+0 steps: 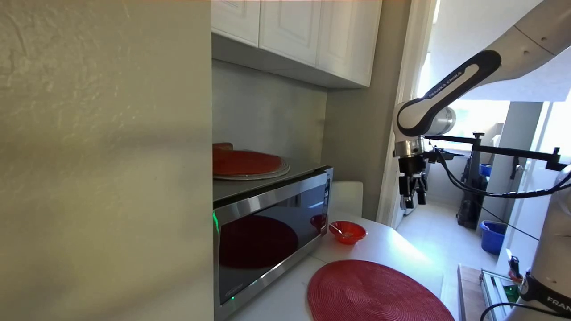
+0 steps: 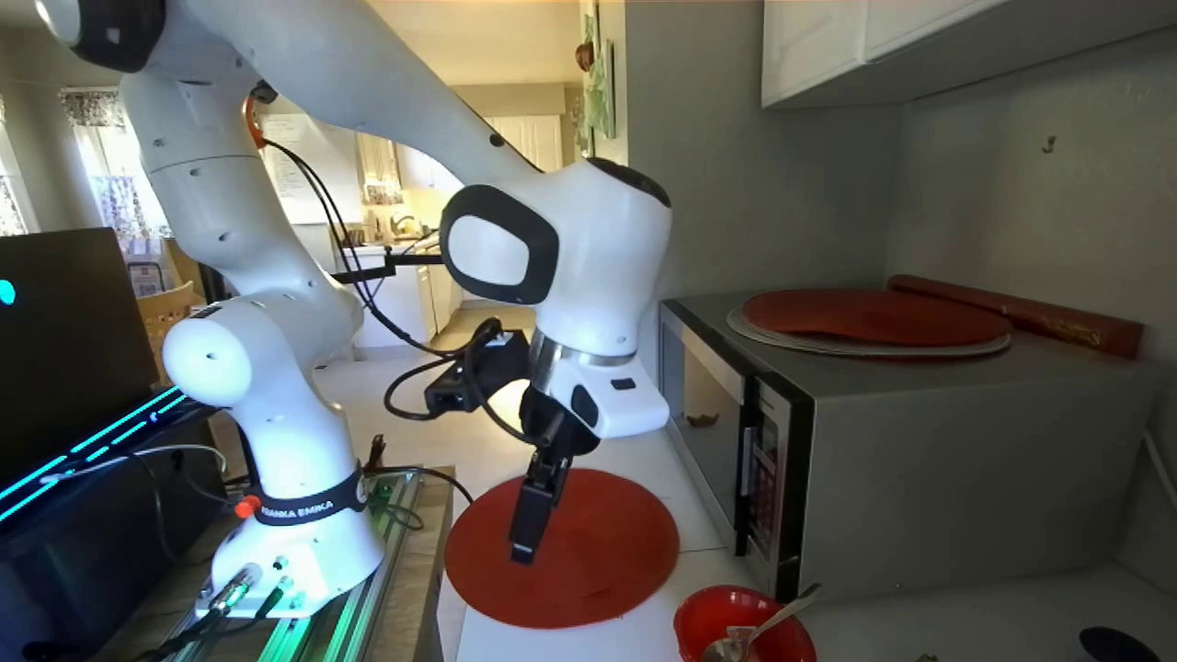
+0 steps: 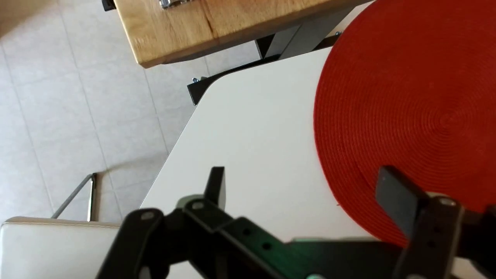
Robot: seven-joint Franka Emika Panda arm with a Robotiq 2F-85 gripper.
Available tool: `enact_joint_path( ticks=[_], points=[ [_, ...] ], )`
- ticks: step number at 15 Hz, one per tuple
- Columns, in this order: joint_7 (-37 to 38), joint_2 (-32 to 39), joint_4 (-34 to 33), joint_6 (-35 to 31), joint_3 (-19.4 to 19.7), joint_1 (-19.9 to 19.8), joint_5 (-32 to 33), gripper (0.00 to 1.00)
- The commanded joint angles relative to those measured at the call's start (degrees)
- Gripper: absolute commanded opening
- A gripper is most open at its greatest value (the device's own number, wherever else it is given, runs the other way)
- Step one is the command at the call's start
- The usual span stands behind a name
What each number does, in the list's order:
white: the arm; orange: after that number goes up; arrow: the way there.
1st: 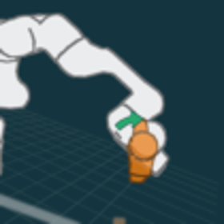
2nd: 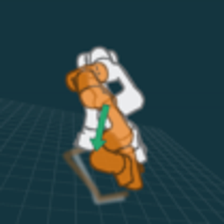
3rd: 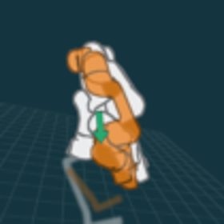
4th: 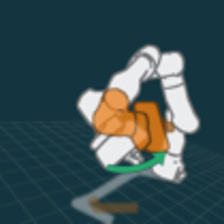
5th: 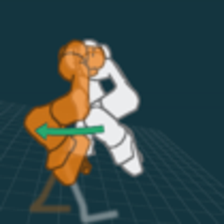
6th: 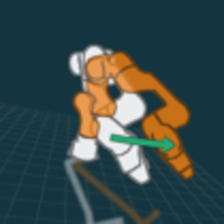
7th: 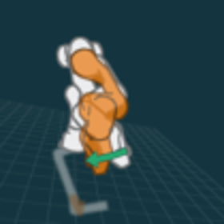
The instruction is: Put the orange object on the microwave
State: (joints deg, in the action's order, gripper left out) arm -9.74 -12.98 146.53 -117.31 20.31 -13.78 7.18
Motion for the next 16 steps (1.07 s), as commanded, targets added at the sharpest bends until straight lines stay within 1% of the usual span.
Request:
enact_joint_path(
  ticks=[1, 5, 6, 7, 8, 9, 10, 11, 13, 14, 16],
  points=[
    [-0.2, 0.2, 0.0, 0.0, -1.1, -1.1, -0.3, 1.00],
    [-0.2, 0.1, -0.1, 0.0, -1.1, -1.1, -0.4, 1.00],
    [-4.0, -1.3, 1.7, -5.6, 0.5, -0.3, -6.8, 1.00],
    [-4.3, -0.9, 2.0, -9.9, -0.6, -0.1, -4.6, 1.00],
    [-6.0, 0.1, 2.9, -13.8, 0.0, 0.5, -9.2, 1.00],
    [-6.8, 1.0, 4.0, -18.7, 0.1, 1.1, -12.1, 1.00],
    [-8.9, 1.9, 5.7, -23.5, 0.4, 2.0, -16.6, 1.00],
    [-12.1, 2.5, 7.3, -26.8, 1.1, 3.2, -22.2, 1.00],
    [-16.2, 4.0, 9.1, -25.4, 1.1, 3.6, -25.9, 1.00],
    [-12.0, 2.8, 7.2, -23.6, -0.5, 2.0, -21.8, 1.00],
    [-14.0, 4.0, 8.6, -24.3, -0.5, 2.2, -23.7, 1.00]
  ],
)
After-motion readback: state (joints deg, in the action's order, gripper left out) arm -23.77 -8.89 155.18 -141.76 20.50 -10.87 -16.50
